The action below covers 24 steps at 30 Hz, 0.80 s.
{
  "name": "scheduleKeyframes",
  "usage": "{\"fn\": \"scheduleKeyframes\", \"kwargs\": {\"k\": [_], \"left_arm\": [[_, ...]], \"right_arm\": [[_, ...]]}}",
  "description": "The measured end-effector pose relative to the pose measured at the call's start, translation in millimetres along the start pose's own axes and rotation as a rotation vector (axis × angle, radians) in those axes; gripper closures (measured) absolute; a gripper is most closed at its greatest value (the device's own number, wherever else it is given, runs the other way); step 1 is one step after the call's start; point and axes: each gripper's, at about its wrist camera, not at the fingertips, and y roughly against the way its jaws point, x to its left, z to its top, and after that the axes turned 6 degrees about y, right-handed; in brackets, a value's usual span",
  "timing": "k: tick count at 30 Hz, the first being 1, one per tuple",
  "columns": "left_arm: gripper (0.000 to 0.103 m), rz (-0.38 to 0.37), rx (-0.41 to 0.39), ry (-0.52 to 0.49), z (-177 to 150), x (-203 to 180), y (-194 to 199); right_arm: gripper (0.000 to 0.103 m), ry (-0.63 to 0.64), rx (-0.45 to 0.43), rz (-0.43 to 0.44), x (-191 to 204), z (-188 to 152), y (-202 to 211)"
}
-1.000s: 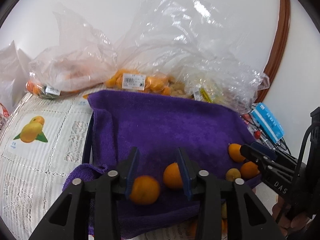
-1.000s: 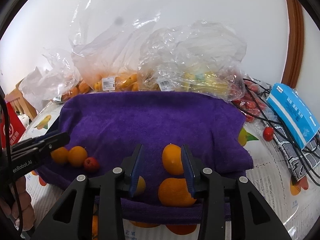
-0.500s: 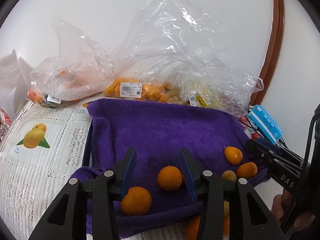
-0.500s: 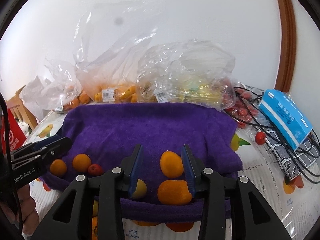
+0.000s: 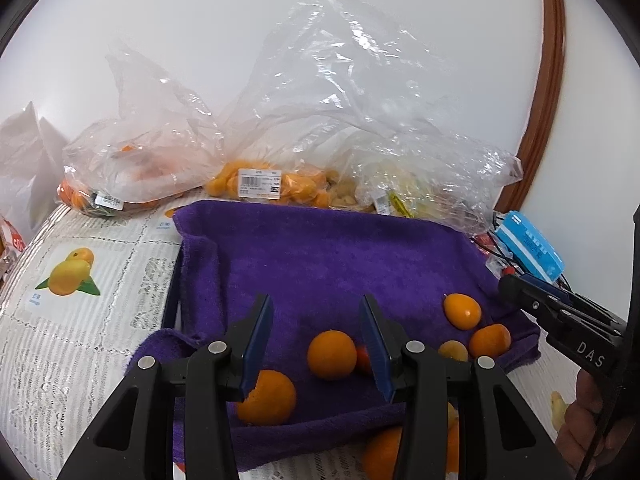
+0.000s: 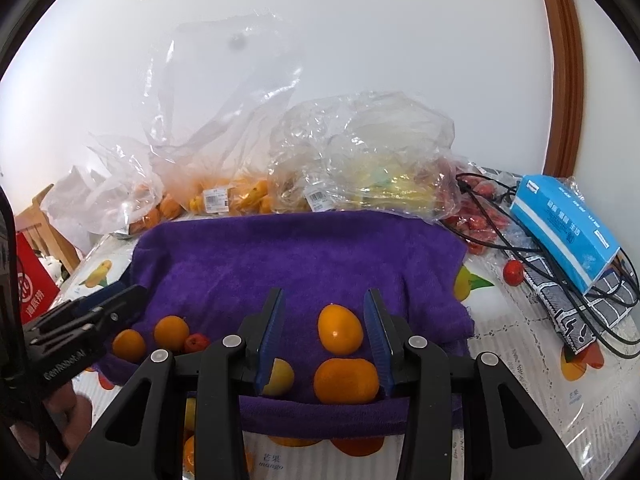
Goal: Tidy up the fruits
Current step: 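Open right tool to drop the yellow-green fruit while left tool releases its mandarin, then withdraw right tool and close it on a large mandarin on the cloth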
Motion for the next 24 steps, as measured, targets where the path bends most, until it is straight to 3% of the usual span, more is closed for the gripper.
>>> {"fn": "scheduleKeyframes", "kwargs": {"k": [12, 16, 24], "left_arm": [[0.059, -0.006, -0.024, -0.025, -8.2, -8.2, 9.3], [0.058, -0.01, -0.009, -0.019, -13.3, -7.4, 10.3], [0.057, 0.004, -0.009, 0.007, -20.6, 1.8, 20.8]], "right_arm": [[0.062, 0.001, 0.014, 0.032, 9.7, -21.6, 13.8], [0.062, -0.063, 0.045, 0.089, 5.3, -29.7, 18.2], [0.062, -0.059, 0.071, 0.086, 8.0, -48.6, 36.1]]}}
